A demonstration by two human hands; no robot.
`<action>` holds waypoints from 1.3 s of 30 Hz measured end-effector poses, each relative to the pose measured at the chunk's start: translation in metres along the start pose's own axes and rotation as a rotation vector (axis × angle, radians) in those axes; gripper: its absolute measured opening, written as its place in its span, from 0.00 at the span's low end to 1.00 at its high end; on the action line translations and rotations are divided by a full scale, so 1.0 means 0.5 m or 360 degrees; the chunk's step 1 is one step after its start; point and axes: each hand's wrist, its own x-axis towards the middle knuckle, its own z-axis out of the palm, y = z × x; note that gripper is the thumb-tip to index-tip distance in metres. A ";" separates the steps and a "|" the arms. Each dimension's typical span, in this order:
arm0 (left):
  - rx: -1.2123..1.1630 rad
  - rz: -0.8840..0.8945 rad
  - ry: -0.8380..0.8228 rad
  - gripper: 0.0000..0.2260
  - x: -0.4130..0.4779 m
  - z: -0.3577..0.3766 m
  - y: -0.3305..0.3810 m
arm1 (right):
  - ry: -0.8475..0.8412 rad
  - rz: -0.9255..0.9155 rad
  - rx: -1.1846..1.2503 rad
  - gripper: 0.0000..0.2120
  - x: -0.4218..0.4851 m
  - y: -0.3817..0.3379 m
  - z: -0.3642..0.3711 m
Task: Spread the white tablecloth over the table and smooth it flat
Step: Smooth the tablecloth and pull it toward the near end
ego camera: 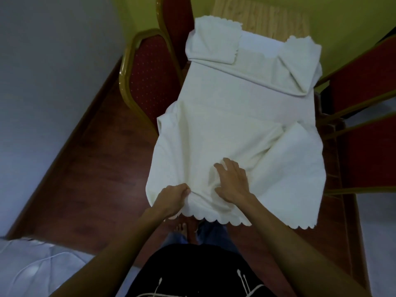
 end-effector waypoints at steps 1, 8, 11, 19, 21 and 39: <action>-0.0020 -0.0064 -0.0115 0.14 -0.013 0.001 -0.011 | -0.0048 -0.0014 -0.0032 0.35 0.001 -0.002 0.018; -0.0065 -0.0190 -0.0571 0.17 -0.004 -0.087 -0.005 | 0.0392 -0.0154 -0.0063 0.08 -0.055 0.011 0.113; -0.0315 -0.0354 0.0328 0.09 0.049 -0.139 -0.003 | 0.0401 -0.0120 -0.0053 0.15 -0.085 0.018 0.114; -0.0439 -0.0744 0.0711 0.31 0.083 -0.094 -0.044 | 0.0421 -0.0167 0.0089 0.17 -0.151 0.006 0.149; -0.0771 -0.0828 0.0719 0.32 0.068 -0.084 -0.056 | 0.0396 -0.0158 0.0128 0.15 -0.158 0.001 0.151; -0.0072 -0.0604 0.0441 0.28 -0.013 -0.096 -0.055 | 0.0301 -0.0021 0.0203 0.11 -0.198 0.005 0.228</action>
